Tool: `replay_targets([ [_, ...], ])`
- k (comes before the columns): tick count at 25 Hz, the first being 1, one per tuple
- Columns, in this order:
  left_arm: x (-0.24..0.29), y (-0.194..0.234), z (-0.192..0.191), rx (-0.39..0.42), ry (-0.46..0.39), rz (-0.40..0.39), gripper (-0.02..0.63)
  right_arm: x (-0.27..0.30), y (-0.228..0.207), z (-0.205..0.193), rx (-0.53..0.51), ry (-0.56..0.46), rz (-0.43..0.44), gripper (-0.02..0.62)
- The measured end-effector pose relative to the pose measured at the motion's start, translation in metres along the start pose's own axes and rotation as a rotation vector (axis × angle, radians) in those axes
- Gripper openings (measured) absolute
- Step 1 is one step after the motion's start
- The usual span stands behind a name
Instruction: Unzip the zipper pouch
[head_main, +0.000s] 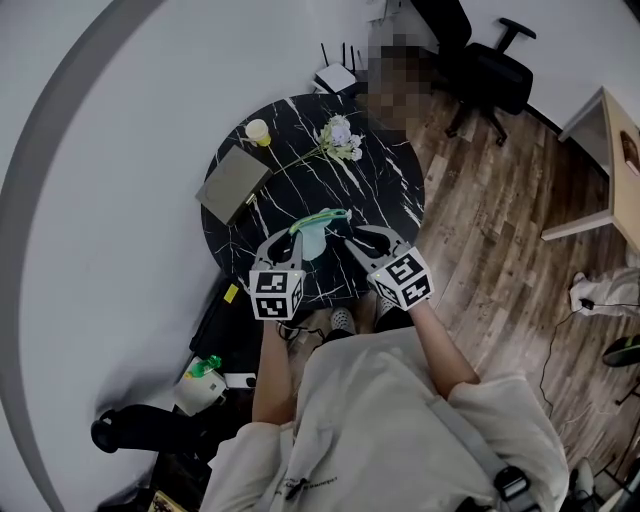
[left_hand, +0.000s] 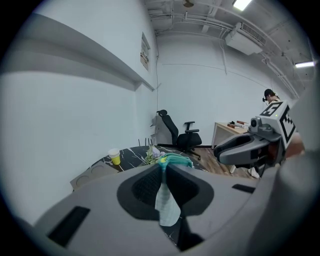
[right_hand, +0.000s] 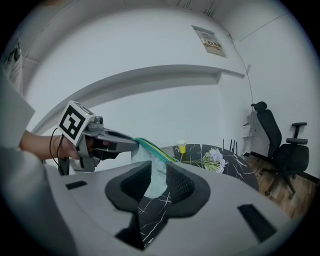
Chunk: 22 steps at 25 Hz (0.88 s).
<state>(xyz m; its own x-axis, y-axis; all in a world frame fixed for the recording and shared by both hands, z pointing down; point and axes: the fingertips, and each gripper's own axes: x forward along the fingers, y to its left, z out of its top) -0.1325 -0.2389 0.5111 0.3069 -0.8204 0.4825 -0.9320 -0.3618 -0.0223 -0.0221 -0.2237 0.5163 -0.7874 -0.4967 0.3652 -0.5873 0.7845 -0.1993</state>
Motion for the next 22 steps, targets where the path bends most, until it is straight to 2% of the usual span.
replay_targets([
  [5, -0.007, 0.007, 0.002, -0.047, -0.024, 0.016, 0.05, -0.002, 0.0, 0.007, -0.003, -0.005, -0.007, 0.1],
  [10, -0.012, 0.008, 0.006, -0.053, -0.037, 0.021, 0.049, -0.005, -0.004, 0.009, -0.001, 0.012, -0.004, 0.098],
  [22, -0.025, 0.005, 0.014, -0.138, -0.087, 0.027, 0.049, -0.014, -0.012, 0.023, 0.057, -0.017, -0.035, 0.088],
])
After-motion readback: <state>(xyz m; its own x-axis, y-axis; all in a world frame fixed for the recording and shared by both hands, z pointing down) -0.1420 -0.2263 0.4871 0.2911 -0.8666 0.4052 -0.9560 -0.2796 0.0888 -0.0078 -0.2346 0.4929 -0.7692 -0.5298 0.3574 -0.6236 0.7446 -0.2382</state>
